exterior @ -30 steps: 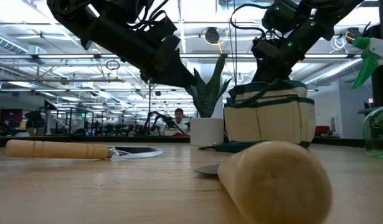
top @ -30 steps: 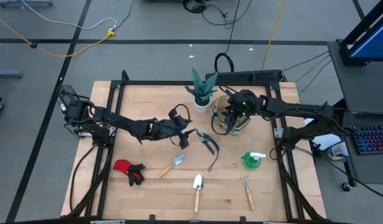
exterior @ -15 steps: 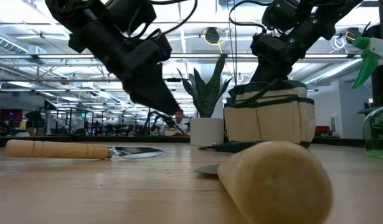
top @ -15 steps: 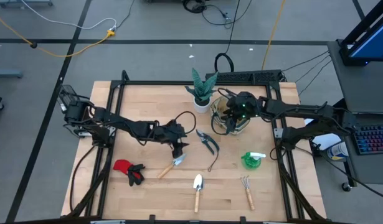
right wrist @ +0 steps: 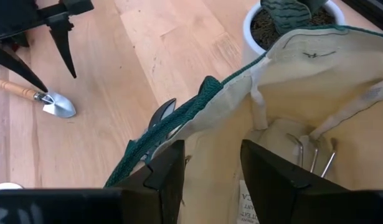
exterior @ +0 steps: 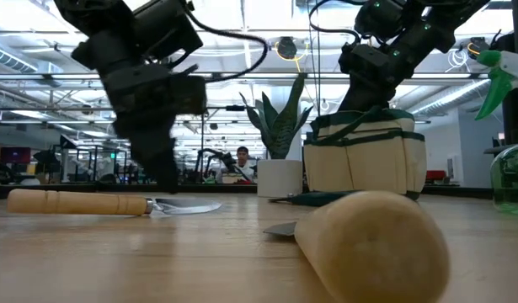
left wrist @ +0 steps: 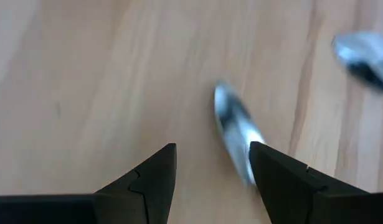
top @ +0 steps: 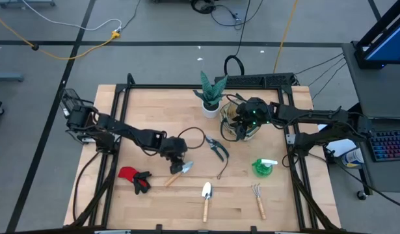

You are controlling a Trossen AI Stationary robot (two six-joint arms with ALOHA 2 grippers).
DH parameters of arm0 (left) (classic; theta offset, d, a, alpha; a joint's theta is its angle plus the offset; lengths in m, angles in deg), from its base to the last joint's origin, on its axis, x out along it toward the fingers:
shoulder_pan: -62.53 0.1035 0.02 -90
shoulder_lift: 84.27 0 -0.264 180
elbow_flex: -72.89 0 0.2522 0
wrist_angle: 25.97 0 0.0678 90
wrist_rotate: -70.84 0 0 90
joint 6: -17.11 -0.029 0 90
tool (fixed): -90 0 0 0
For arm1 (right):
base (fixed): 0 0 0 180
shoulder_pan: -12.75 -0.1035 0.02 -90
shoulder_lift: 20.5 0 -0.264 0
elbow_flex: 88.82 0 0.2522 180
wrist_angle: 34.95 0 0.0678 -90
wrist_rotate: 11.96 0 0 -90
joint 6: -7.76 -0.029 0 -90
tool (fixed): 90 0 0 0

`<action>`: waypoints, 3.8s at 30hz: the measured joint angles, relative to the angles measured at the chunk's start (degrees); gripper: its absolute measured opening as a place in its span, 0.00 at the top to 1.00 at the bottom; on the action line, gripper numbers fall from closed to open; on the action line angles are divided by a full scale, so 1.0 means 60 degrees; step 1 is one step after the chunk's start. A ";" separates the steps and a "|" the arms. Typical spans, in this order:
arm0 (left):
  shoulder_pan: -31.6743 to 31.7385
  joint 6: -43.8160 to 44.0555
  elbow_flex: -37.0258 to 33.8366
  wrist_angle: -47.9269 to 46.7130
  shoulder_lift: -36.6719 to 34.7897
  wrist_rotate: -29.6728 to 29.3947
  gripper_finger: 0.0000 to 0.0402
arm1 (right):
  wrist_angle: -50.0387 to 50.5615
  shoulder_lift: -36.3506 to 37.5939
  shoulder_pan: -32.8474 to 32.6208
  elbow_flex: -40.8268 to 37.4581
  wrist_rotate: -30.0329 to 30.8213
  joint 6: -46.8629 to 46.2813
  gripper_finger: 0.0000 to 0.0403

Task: Pick & Place Garden tools in Gardening bag
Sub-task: Put the top brown trowel into the gardening bag

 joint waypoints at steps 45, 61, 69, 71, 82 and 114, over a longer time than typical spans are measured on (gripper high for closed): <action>-0.2287 0.2572 0.0011 -0.0581 0.0000 -0.0328 0.48 | 0.0000 0.0000 0.0003 0.0004 0.0000 -0.0004 0.64; -0.2490 0.2712 0.0036 -0.0567 0.0603 -0.0819 0.48 | 0.0000 0.0000 0.0003 0.0011 0.0004 -0.0004 0.65; -0.2494 0.2235 0.0022 -0.0531 0.0634 -0.0941 0.48 | -0.0018 0.0000 -0.0001 0.0011 0.0004 -0.0004 0.65; -0.2495 0.2218 0.0022 -0.0563 0.0637 -0.0943 0.48 | -0.0020 0.0000 -0.0001 0.0011 0.0004 -0.0004 0.65; -0.2421 0.1794 0.0011 -0.0941 0.0656 -0.1278 0.72 | -0.0033 0.0000 -0.0001 0.0011 0.0004 -0.0004 0.65; -0.1296 -0.0179 -0.0030 0.0741 0.0036 -0.2603 0.84 | -0.1162 0.0000 -0.0001 0.0011 -0.0007 -0.0002 0.65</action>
